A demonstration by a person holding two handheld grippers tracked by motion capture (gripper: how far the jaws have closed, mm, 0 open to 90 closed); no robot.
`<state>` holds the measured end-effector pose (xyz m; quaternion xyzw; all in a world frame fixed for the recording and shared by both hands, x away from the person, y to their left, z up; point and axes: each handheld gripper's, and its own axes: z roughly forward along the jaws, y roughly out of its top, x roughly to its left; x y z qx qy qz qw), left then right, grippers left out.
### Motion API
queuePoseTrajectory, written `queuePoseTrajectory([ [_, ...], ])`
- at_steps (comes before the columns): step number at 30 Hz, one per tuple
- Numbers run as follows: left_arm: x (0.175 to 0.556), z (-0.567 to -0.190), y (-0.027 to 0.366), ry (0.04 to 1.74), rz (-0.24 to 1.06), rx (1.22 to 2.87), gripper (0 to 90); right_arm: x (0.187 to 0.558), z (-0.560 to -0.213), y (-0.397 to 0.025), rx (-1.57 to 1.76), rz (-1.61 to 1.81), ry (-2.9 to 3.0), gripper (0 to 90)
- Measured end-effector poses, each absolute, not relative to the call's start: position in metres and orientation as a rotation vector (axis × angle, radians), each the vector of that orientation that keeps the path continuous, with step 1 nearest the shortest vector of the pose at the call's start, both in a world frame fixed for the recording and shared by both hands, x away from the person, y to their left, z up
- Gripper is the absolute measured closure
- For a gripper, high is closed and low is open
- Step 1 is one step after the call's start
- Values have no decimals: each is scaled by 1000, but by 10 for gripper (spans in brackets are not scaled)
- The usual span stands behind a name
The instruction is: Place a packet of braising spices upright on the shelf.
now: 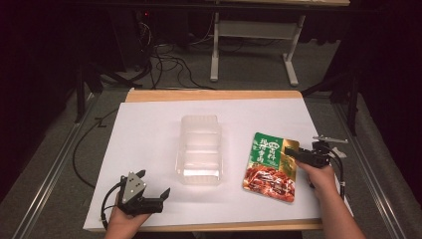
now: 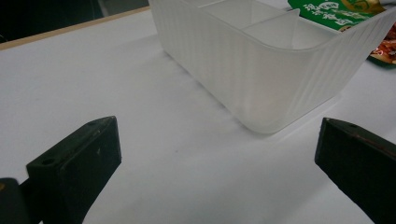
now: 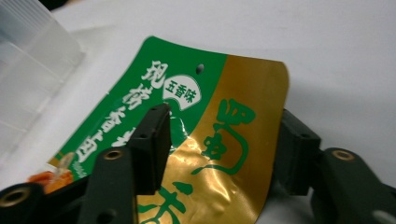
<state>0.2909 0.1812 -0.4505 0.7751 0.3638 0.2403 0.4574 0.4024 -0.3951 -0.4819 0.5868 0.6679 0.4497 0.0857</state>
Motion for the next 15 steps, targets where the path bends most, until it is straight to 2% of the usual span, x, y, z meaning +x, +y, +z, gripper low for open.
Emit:
queuePoseTrajectory([
  [8, 291, -452, 180, 893, 586, 1920, 9, 413, -480, -391, 1700, 1290, 1961, 415],
  [15, 293, -454, 178, 884, 573, 1942, 14, 413, -479, -394, 1694, 1394, 2021, 510],
])
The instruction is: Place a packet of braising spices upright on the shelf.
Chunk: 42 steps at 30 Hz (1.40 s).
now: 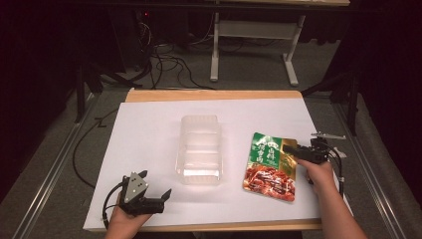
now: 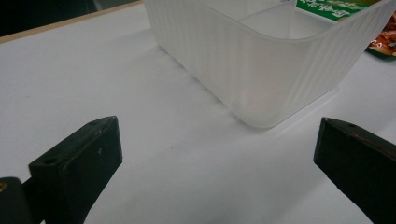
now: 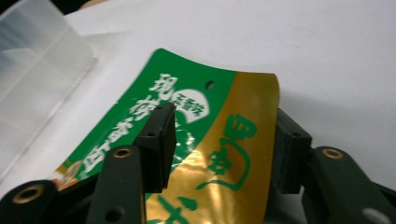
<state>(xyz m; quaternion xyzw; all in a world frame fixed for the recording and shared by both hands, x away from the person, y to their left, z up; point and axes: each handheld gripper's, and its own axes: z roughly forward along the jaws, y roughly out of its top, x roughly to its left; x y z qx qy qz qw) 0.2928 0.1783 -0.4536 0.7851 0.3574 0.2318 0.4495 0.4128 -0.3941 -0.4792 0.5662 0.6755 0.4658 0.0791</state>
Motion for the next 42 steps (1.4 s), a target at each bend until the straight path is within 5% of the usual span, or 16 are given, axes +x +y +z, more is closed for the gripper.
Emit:
queuePoseTrajectory([
  [6, 291, -452, 177, 873, 581, 1942, 15, 411, -481, -389, 1688, 1345, 2071, 494],
  [15, 291, -452, 178, 878, 577, 1936, 18, 411, -481, -386, 1686, 1292, 2113, 593],
  [21, 291, -453, 176, 870, 575, 1945, 21, 410, -480, -389, 1688, 1293, 2103, 826],
  [25, 292, -453, 177, 874, 572, 1936, 23, 407, -478, -389, 1655, 1305, 2081, 900],
  [42, 291, -451, 179, 862, 564, 1925, 36, 358, -429, -372, 1455, 1466, 1907, 900],
])
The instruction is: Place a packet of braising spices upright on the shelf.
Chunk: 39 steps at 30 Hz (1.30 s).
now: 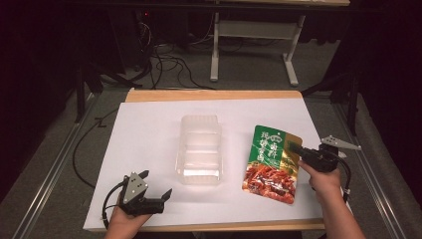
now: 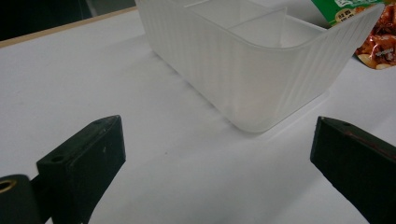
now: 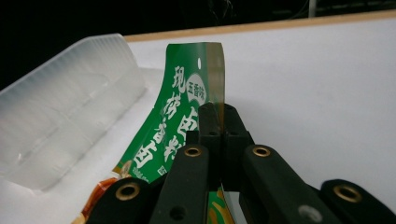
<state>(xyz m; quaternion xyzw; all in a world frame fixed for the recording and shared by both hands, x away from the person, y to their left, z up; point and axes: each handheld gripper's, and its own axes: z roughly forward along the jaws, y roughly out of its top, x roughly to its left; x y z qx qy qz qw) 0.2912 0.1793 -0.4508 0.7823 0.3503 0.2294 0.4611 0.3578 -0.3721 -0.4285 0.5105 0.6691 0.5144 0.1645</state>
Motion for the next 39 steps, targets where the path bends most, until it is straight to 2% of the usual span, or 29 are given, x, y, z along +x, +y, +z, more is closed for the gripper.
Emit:
queuePoseTrajectory([
  [20, 290, -449, 181, 861, 573, 1899, 39, 323, -382, -352, 1202, 1524, 1785, 900],
  [39, 290, -449, 180, 858, 576, 1900, 39, 308, -360, -342, 1062, 1554, 1715, 900],
])
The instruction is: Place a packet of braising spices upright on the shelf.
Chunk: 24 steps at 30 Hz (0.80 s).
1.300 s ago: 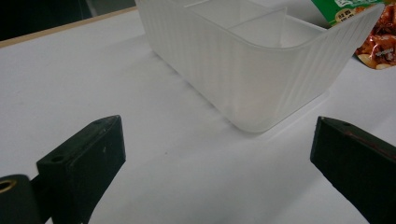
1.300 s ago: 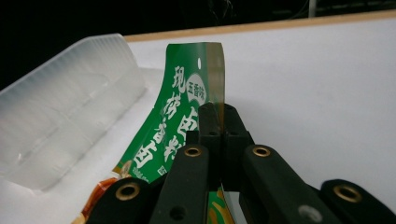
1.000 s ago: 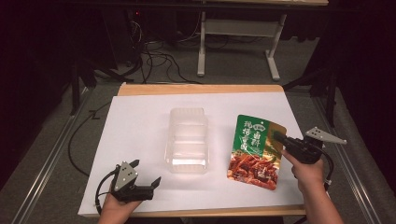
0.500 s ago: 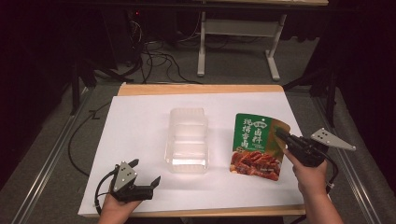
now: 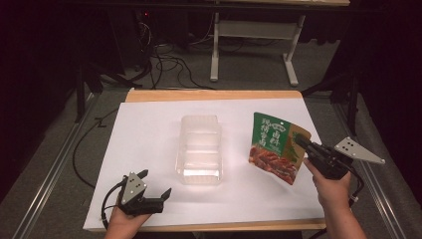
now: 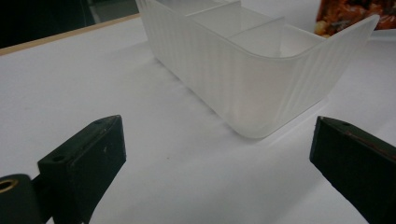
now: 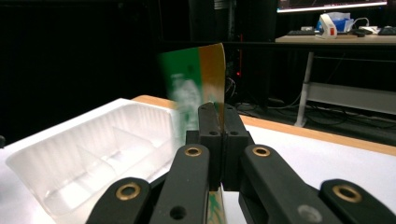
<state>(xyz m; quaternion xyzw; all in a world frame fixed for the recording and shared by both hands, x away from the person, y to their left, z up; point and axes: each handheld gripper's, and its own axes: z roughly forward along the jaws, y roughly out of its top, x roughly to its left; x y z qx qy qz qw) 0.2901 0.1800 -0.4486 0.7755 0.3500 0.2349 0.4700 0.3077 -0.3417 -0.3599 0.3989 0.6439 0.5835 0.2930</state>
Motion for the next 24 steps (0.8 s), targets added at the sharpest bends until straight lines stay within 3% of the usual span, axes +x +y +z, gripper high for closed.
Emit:
queuePoseTrajectory([
  [24, 290, -446, 186, 892, 556, 1837, 39, 314, -350, -321, 981, 1608, 1693, 900],
])
